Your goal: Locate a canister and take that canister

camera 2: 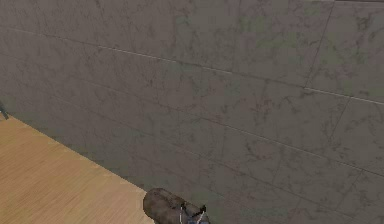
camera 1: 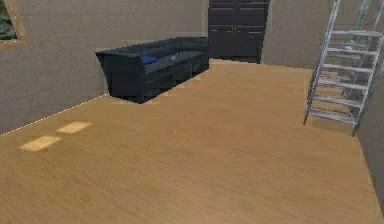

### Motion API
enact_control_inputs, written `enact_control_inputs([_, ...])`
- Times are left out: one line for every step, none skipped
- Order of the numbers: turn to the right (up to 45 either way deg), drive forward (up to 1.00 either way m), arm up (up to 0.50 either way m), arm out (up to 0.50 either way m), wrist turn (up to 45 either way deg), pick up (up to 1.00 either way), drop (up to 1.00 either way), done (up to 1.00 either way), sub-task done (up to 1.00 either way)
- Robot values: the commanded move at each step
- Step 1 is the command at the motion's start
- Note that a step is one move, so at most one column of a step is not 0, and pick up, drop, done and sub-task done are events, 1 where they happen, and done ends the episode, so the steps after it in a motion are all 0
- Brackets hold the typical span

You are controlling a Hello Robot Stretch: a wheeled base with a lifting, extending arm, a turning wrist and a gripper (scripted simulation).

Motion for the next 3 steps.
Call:
enact_control_inputs([0.0,0.0,-0.3,0.0,0.0,0.0,0.0,0.0,0.0])
enact_control_inputs([0.0,0.0,0.0,0.0,0.0,1.0,0.0,0.0,0.0])
enact_control_inputs([0.0,0.0,0.1,0.0,0.0,0.0,0.0,0.0,0.0])
